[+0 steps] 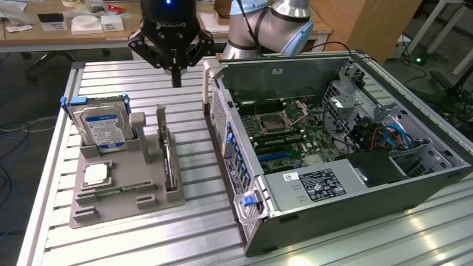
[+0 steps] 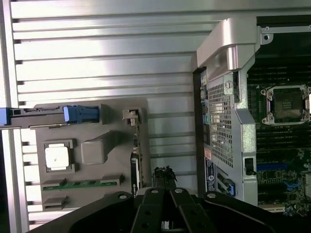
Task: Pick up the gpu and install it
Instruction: 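Reach for the gpu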
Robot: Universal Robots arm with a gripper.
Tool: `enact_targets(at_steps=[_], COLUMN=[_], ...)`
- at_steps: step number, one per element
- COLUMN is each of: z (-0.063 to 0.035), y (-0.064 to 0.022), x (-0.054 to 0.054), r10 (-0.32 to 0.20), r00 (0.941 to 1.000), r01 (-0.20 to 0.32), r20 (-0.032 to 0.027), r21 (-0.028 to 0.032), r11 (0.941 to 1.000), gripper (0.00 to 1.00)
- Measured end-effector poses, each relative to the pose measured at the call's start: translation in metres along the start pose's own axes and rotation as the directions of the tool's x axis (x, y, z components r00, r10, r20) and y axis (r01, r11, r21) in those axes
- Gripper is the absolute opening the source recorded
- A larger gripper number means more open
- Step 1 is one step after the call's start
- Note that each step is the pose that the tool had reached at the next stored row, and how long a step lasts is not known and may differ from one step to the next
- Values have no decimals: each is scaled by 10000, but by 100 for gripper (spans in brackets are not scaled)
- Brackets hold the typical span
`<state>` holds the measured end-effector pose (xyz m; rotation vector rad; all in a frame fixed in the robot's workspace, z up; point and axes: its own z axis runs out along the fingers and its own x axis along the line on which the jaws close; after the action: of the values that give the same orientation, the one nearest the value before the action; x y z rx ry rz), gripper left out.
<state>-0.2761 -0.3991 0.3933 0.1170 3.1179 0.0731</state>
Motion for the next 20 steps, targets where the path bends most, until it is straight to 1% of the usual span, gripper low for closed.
enact_targets(at_steps=[12, 20], z=[-6, -9], y=[-51, -91], x=[173, 250], r10=[-41, -267], r00=[10000, 9996], r01=[41, 267], r20=[-3, -13], r21=[-10, -16], r11=[10000, 9996], gripper=[11, 11])
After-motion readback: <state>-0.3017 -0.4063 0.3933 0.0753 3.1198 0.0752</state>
